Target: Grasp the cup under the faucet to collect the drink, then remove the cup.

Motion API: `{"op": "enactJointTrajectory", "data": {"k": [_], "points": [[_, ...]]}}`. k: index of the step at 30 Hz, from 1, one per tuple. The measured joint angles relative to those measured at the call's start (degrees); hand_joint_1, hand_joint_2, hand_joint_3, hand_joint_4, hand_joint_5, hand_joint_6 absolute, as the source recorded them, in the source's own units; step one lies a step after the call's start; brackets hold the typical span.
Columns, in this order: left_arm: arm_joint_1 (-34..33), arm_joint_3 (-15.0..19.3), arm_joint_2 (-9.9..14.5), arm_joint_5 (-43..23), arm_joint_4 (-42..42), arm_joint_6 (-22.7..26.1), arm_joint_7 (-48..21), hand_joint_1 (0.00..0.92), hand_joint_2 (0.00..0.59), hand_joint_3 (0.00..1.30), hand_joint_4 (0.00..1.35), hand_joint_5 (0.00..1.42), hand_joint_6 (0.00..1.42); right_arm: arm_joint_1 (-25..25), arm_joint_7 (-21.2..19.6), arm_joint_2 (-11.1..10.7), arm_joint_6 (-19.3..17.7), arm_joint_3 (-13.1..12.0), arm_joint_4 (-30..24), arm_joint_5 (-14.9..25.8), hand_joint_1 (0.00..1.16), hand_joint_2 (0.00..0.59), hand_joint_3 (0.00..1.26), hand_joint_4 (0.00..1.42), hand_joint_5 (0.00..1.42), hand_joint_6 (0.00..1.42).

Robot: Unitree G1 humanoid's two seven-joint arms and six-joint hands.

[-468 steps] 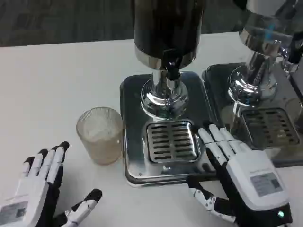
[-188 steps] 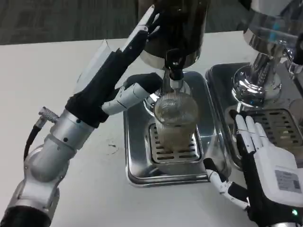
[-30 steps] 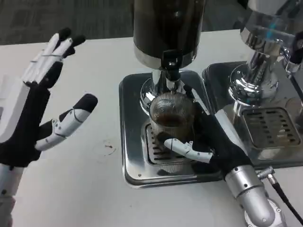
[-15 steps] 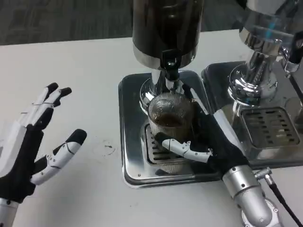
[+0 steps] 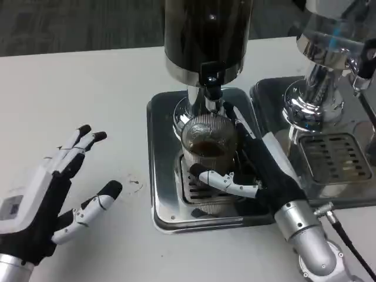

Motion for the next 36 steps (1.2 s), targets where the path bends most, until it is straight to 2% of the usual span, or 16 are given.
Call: {"op": "enactJointTrajectory", "data": {"k": [5,10,19,25,27,36], "points": [[-0.09,-0.66,0.24,0.00,0.07,-0.01,0.20,0.000,0.222,0.18,0.01,0.19,0.12,-0.30,-0.01,0.08,0.00,-0.04,0.34,0.01,0.81,0.163,0.01,0.07,0.07,0.22],[-0.09,-1.30,0.67,-0.03,0.09,-0.02,0.63,0.000,0.223,0.18,0.01,0.19,0.12,-0.95,-0.09,0.79,-0.16,-0.27,1.70,0.71,0.84,0.169,0.16,0.19,0.15,0.27],[0.07,-1.31,0.94,-0.13,0.04,-0.02,1.50,0.000,0.224,0.18,0.01,0.19,0.12,-2.49,-0.36,1.92,-1.88,-1.60,5.02,2.81,0.92,0.182,0.34,0.37,0.30,0.38],[0.52,-1.31,0.97,-0.18,-0.21,-0.02,1.55,0.000,0.223,0.18,0.01,0.19,0.12,-2.81,-3.02,2.91,-2.66,-1.98,6.20,2.61,1.00,0.183,0.42,0.47,0.39,0.46],[0.75,-1.31,0.97,-0.20,-0.24,-0.01,1.55,0.000,0.223,0.18,0.01,0.19,0.12,-2.81,-3.75,2.96,-2.79,-1.97,6.24,2.49,1.01,0.191,0.44,0.49,0.41,0.49],[1.15,-1.29,0.98,-0.43,-0.50,0.04,1.55,0.000,0.223,0.18,0.02,0.20,0.12,-2.79,-6.53,3.28,-3.63,-1.95,6.76,1.25,1.02,0.157,0.53,0.54,0.51,0.60]]}}
